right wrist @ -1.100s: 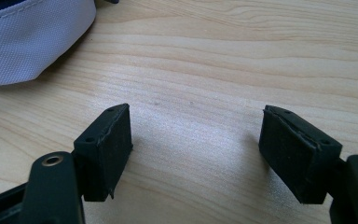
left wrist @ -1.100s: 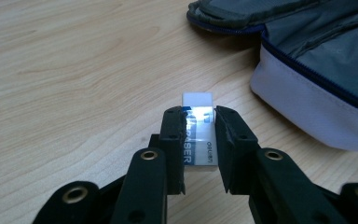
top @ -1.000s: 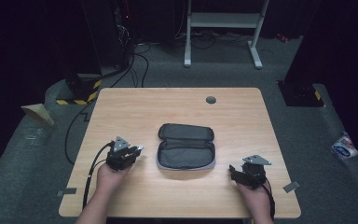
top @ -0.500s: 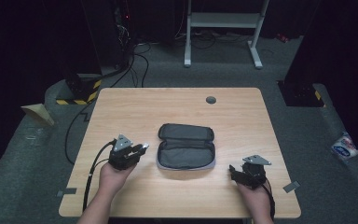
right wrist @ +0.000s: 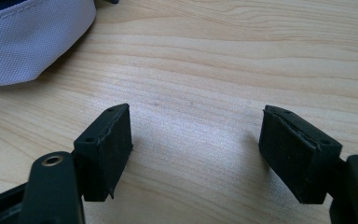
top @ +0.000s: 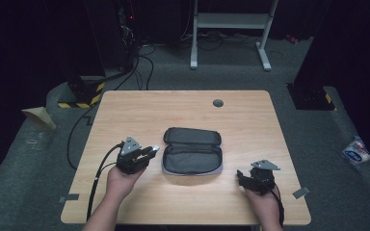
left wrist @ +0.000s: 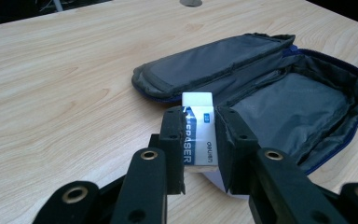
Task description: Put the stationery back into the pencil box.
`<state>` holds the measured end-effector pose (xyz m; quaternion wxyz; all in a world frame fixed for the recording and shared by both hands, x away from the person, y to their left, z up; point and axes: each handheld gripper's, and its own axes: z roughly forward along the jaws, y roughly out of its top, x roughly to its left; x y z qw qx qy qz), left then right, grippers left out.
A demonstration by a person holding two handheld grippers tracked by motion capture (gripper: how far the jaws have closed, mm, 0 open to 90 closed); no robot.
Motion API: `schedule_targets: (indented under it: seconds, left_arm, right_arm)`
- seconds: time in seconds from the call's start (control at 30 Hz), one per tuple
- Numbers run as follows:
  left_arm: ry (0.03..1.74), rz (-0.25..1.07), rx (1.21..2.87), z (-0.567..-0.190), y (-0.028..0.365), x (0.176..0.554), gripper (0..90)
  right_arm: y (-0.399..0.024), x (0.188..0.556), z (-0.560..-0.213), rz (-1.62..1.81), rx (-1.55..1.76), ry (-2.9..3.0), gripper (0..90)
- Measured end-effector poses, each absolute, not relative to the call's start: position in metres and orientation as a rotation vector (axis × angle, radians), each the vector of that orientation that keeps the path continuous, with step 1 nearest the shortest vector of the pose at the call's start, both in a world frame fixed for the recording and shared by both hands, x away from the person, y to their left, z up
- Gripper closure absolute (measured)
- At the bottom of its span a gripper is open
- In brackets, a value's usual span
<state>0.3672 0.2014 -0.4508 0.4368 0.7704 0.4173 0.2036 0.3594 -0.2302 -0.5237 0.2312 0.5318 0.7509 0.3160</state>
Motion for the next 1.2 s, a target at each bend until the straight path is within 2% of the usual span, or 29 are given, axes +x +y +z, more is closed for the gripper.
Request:
schedule_targets:
  seconds: [0.63,1.2]
  left_arm:
    - [0.976,0.501,1.909,-0.435,0.184,0.366,73.3]
    - [0.946,0.471,1.933,-0.439,0.164,0.368,73.3]
  right_arm:
    - [-0.230,0.359,-0.524,0.868,1.462,2.065,25.4]
    - [-0.230,0.359,-0.524,0.869,1.462,2.065,25.4]
